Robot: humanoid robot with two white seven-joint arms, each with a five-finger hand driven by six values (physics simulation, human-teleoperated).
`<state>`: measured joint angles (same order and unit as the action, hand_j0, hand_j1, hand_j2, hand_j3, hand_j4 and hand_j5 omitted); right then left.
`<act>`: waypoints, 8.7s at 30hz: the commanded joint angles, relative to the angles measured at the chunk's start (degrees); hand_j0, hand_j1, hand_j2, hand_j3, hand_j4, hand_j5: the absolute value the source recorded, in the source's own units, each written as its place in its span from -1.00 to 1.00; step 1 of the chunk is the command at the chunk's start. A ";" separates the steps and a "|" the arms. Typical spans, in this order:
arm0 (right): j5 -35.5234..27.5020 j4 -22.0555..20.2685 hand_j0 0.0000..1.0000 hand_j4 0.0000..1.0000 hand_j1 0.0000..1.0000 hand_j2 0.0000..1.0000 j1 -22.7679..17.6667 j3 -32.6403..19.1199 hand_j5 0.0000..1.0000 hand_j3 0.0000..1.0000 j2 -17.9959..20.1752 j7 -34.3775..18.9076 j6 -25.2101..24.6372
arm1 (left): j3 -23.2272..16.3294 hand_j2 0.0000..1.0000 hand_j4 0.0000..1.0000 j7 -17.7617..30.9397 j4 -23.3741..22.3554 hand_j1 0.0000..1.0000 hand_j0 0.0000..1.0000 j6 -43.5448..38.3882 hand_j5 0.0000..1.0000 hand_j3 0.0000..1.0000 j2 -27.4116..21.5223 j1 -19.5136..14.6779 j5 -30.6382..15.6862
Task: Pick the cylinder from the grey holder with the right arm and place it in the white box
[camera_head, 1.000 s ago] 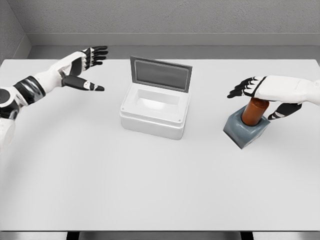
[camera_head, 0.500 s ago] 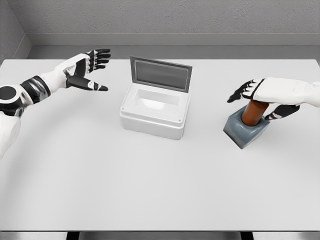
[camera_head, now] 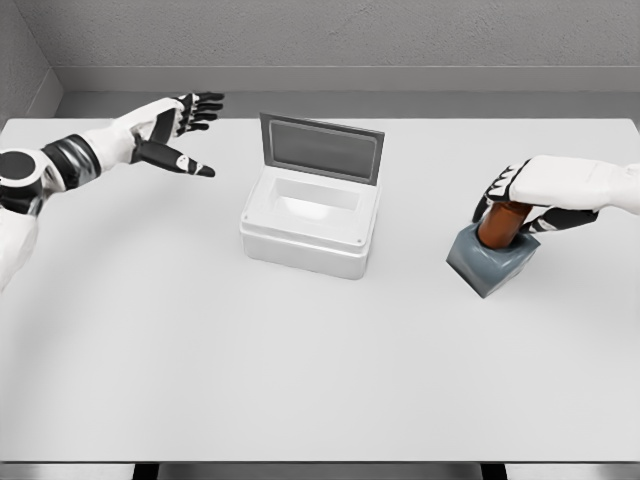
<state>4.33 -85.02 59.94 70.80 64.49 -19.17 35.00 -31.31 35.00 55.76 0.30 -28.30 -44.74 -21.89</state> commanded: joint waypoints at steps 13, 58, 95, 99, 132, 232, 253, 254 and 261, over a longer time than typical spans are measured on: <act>0.15 -0.15 -0.05 -0.05 -0.05 -0.05 0.35 -0.66 -0.05 -0.05 0.20 0.01 0.00 | -7.28 1.00 1.00 0.00 -0.39 1.00 1.00 -0.65 1.00 1.00 -3.52 -4.31 -0.97; -0.29 -3.40 -0.16 -0.16 -0.16 -0.16 7.21 -0.92 -0.16 -0.16 -7.80 0.45 0.00 | -16.42 1.00 1.00 0.00 0.32 1.00 1.00 -13.48 1.00 1.00 -7.03 -10.90 -6.42; -0.11 -3.49 -0.16 -0.16 -0.16 -0.16 10.81 -0.13 -0.16 -0.16 -13.34 -1.13 0.00 | -14.22 1.00 1.00 0.00 0.32 1.00 1.00 -15.50 1.00 1.00 -6.85 -9.84 -6.33; 0.06 -3.40 -0.16 -0.16 -0.16 -0.16 10.90 0.48 -0.16 -0.16 -14.30 -2.01 0.00 | -11.94 1.00 1.00 0.00 0.32 1.00 1.00 -15.50 1.00 1.00 -6.85 -8.79 -6.33; 0.42 2.14 -0.16 -0.16 -0.16 -0.16 15.82 4.79 -0.16 -0.16 -20.98 -4.47 0.00 | -12.02 1.00 1.00 0.00 0.23 1.00 1.00 -15.59 1.00 1.00 -6.94 -8.79 -6.33; -0.37 -4.54 1.00 1.00 1.00 1.00 13.36 2.94 1.00 1.00 -2.00 1.33 0.00 | -11.85 1.00 1.00 0.00 -4.16 1.00 1.00 -17.44 1.00 1.00 -1.06 -11.07 -3.16; -0.37 -4.54 1.00 1.00 1.00 1.00 11.69 2.94 1.00 1.00 0.73 1.33 0.00 | -12.29 1.00 1.00 0.00 -20.42 1.00 1.00 -15.42 1.00 1.00 10.02 -16.96 1.49; -0.37 -4.54 1.00 1.00 1.00 1.00 11.69 2.94 1.00 1.00 0.64 1.33 0.00 | -12.20 1.00 1.00 0.00 -20.43 1.00 1.00 -14.89 1.00 1.00 10.28 -17.14 1.76; -0.46 -4.54 1.00 1.00 1.00 1.00 11.69 2.94 1.00 1.00 0.46 1.33 0.00 | -12.29 1.00 1.00 0.00 -21.04 1.00 1.00 -10.93 1.00 1.00 10.63 -17.75 1.76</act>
<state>4.27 -89.56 71.63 73.82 65.03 -17.87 35.09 -43.67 35.00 35.08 -11.67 -17.86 -62.49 -20.02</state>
